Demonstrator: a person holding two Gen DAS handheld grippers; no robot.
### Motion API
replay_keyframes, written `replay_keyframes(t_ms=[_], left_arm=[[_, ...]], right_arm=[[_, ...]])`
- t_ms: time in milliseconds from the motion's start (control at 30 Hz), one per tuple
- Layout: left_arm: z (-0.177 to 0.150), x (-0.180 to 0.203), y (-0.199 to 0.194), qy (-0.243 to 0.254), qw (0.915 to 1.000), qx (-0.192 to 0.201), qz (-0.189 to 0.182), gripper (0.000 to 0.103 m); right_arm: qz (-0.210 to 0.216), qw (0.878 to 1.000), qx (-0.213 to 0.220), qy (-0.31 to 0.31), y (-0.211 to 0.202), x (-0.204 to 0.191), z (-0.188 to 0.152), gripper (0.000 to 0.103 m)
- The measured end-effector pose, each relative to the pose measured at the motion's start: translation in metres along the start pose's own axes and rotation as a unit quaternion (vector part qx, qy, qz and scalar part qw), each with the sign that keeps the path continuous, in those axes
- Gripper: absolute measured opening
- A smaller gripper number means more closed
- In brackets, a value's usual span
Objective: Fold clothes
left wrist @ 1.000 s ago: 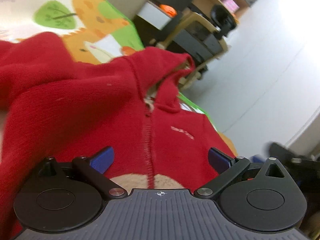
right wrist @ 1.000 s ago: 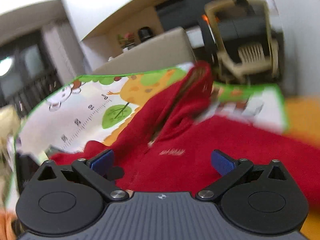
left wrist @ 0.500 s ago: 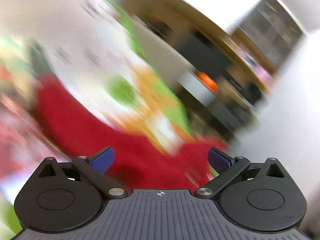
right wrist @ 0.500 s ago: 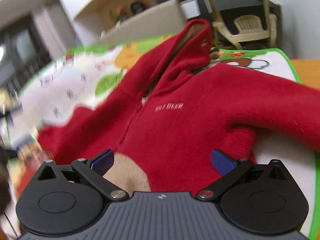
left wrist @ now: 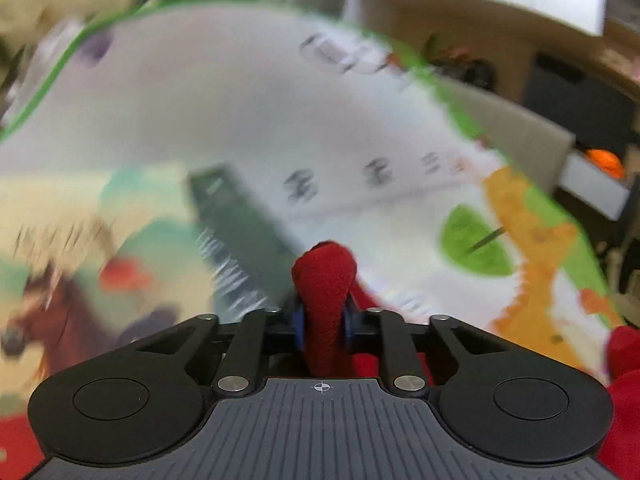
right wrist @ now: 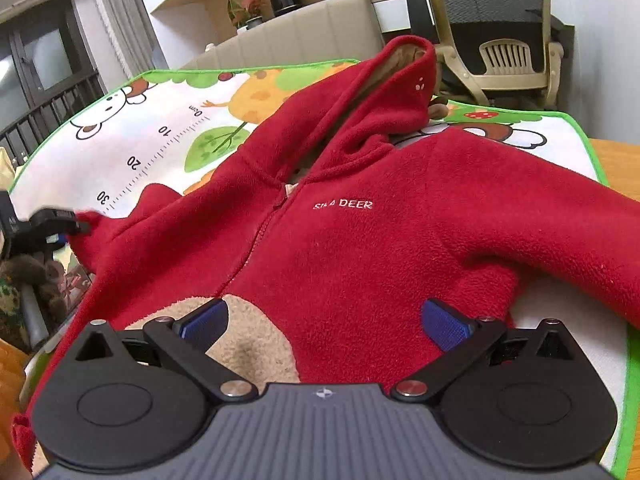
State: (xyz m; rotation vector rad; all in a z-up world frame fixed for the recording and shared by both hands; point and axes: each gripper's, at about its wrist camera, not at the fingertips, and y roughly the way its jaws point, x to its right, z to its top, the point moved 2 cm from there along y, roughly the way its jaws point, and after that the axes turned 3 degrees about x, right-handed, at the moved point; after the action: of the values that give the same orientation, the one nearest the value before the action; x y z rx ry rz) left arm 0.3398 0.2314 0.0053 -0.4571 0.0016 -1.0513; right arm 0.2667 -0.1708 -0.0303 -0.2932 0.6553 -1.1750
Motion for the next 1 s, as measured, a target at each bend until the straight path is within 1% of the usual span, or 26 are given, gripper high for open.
replay_keyframes(t_ms=[67,100,167,200,233,267,333,367,400,433,467,500,533,567,600,633,667,700,733,767,800,867,900,933,967,1000], left_arm=[[0.020,0.027,-0.019,0.030,0.9974,0.042,-0.051,0.017],[0.030,0.042,-0.031,0.042,0.9939,0.061,-0.082,0.017],[0.040,0.074,-0.055,0.052,0.9830,0.077,-0.158,0.017],[0.045,0.090,-0.067,0.057,0.9752,0.084,-0.197,0.016],[0.041,0.105,-0.075,0.064,0.9674,0.076,-0.233,0.016],[0.034,0.120,-0.082,0.072,0.9587,0.065,-0.267,0.016],[0.020,0.150,-0.097,0.087,0.9371,0.042,-0.335,0.017],[0.006,0.163,-0.097,0.095,0.9251,0.006,-0.368,0.018],[-0.010,0.174,-0.095,0.103,0.9105,-0.038,-0.399,0.022],[-0.027,0.186,-0.094,0.111,0.8931,-0.081,-0.428,0.032],[-0.044,0.193,-0.092,0.119,0.8742,-0.131,-0.452,0.038],[-0.054,0.194,-0.093,0.127,0.8634,-0.155,-0.463,0.049],[-0.062,0.192,-0.095,0.136,0.8549,-0.171,-0.471,0.055],[-0.070,0.191,-0.097,0.144,0.8461,-0.187,-0.478,0.056],[-0.069,0.186,-0.100,0.151,0.8431,-0.185,-0.482,0.061],[-0.066,0.179,-0.104,0.156,0.8417,-0.178,-0.485,0.070],[-0.059,0.171,-0.109,0.160,0.8431,-0.163,-0.487,0.076],[-0.052,0.164,-0.113,0.168,0.8465,-0.142,-0.485,0.084],[-0.045,0.156,-0.118,0.176,0.8500,-0.119,-0.482,0.089],[-0.039,0.150,-0.123,0.196,0.8544,-0.089,-0.473,0.091],[-0.037,0.150,-0.130,0.218,0.8580,-0.066,-0.460,0.094],[-0.037,0.147,-0.131,0.262,0.8644,-0.043,-0.427,0.094],[-0.039,0.145,-0.127,0.277,0.8675,-0.046,-0.411,0.094],[-0.042,0.143,-0.120,0.286,0.8698,-0.058,-0.398,0.094],[-0.046,0.140,-0.113,0.293,0.8704,-0.073,-0.389,0.094],[-0.052,0.139,-0.106,0.299,0.8706,-0.084,-0.382,0.094]], right_arm=[[0.008,1.000,0.007,0.013,-0.002,0.003,0.000,0.103],[0.012,1.000,0.012,0.020,-0.003,0.006,0.001,0.103],[0.021,0.999,0.021,0.036,-0.006,0.010,0.002,0.103],[0.025,0.998,0.026,0.044,-0.007,0.012,0.002,0.103],[0.023,0.998,0.035,0.054,-0.011,0.015,0.004,0.103],[0.021,0.997,0.043,0.064,-0.014,0.018,0.006,0.103],[0.004,0.995,0.065,0.070,-0.023,0.024,0.012,0.103],[-0.010,0.995,0.076,0.064,-0.028,0.026,0.017,0.103],[-0.023,0.994,0.087,0.058,-0.033,0.028,0.022,0.103],[-0.023,0.995,0.087,0.054,-0.031,0.026,0.025,0.103],[-0.022,0.995,0.086,0.050,-0.030,0.024,0.028,0.103],[-0.022,0.995,0.085,0.046,-0.028,0.023,0.031,0.103],[-0.021,0.995,0.084,0.042,-0.026,0.021,0.034,0.103],[-0.021,0.996,0.083,0.037,-0.025,0.019,0.037,0.103],[-0.020,0.996,0.083,0.033,-0.023,0.017,0.040,0.103],[-0.020,0.996,0.082,0.029,-0.021,0.016,0.044,0.103],[-0.019,0.996,0.081,0.025,-0.020,0.014,0.047,0.103],[-0.019,0.996,0.080,0.020,-0.018,0.012,0.050,0.103],[-0.018,0.997,0.079,0.016,-0.016,0.010,0.053,0.102],[-0.018,0.997,0.079,0.012,-0.015,0.008,0.056,0.100],[-0.007,0.998,0.057,0.020,0.000,0.005,0.055,0.096],[0.013,0.999,0.015,0.037,0.028,-0.002,0.053,0.091],[0.016,0.999,-0.003,0.048,0.040,-0.003,0.051,0.086],[0.024,0.998,-0.021,0.060,0.053,-0.004,0.048,0.076],[0.040,0.996,-0.036,0.073,0.062,-0.007,0.045,0.069],[0.046,0.996,-0.038,0.073,0.066,-0.010,0.043,0.061]])
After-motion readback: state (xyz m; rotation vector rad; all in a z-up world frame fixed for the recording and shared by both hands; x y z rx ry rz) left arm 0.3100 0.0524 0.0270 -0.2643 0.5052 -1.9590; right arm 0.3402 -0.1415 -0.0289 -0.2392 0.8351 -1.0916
